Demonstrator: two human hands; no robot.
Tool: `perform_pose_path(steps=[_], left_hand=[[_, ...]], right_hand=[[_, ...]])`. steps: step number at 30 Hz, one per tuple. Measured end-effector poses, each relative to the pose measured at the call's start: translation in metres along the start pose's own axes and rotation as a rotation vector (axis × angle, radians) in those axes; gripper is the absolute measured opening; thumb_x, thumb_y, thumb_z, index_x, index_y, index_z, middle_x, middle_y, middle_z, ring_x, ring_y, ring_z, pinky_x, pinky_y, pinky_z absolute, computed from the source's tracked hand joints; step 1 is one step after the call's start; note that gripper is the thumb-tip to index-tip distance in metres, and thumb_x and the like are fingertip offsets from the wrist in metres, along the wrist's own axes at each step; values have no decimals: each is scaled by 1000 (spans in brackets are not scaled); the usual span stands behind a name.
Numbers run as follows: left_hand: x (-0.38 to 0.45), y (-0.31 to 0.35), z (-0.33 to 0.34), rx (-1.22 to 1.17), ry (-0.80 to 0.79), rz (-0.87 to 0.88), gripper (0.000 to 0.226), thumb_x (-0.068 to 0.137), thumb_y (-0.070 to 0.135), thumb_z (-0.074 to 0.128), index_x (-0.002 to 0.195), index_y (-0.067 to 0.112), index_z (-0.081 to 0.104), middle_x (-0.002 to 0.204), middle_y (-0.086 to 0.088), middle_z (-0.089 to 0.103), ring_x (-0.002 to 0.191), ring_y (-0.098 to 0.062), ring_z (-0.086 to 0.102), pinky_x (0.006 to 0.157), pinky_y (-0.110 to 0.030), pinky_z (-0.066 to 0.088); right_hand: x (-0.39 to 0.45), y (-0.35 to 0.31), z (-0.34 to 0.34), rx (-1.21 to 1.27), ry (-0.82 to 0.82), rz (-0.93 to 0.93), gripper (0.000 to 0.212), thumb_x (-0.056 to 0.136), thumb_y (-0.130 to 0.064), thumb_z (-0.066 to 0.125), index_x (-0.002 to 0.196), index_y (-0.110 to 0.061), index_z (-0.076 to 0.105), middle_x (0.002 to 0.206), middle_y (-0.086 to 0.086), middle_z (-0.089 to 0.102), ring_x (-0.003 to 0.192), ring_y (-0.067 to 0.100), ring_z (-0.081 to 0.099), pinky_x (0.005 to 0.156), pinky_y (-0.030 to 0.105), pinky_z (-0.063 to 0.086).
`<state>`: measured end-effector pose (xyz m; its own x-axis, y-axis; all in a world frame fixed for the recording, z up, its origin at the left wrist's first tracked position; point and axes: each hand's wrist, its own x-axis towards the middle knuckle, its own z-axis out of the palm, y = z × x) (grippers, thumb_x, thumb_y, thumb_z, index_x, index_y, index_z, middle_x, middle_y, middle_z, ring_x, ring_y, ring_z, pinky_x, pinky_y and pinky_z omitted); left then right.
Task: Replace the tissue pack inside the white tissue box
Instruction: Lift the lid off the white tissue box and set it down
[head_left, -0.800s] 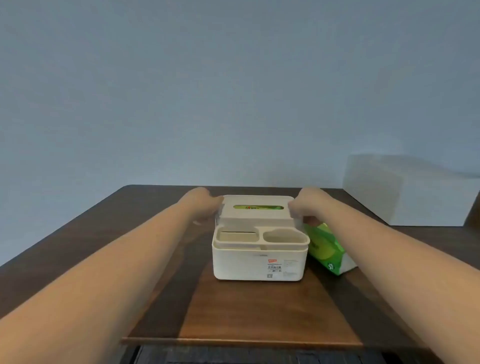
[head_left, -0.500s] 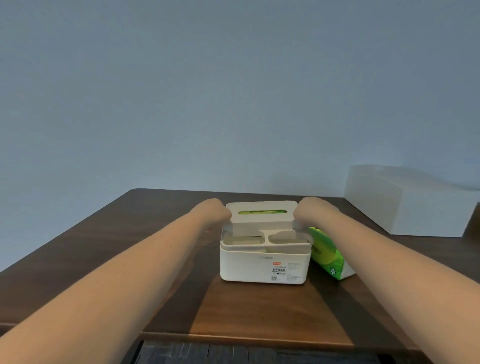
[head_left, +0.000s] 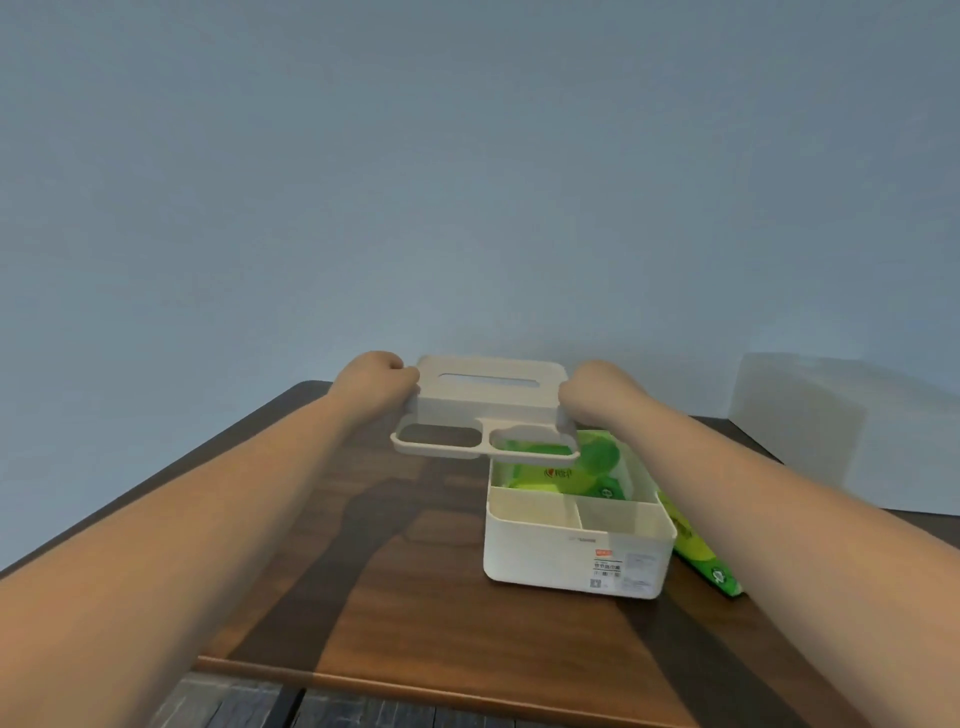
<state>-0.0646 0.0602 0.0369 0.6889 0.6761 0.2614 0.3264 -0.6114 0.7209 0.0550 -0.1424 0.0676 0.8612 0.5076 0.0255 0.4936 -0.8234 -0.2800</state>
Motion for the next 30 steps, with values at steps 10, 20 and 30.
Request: perform_pose_path(steps=[10,20,30], left_hand=[[9,-89,-32,175,38,-135,14,76,16,46,67,11,56,73,-6,58,68,-23,48,61,-32,39],[33,-143,-19,400,-35,-233,14,82,12,45,78,10,57,75,-5,56,72,-22,52,58,-27,38],[44,-164,2,542,-129,-209,17,86,17,43,73,15,53,74,-2,54,72,-20,52,59,-28,38]], right_hand=[[32,-82,50,-108,-100,-69,17,82,-15,65,70,-9,54,90,5,57,75,26,56,59,26,41],[62,-125,104,-308,-324,-58,28,79,-23,72,93,-11,51,77,5,49,81,27,53,72,34,44],[81,-122,130,-389,-410,-70,61,74,-25,77,129,-11,54,105,7,49,101,31,58,86,38,51]])
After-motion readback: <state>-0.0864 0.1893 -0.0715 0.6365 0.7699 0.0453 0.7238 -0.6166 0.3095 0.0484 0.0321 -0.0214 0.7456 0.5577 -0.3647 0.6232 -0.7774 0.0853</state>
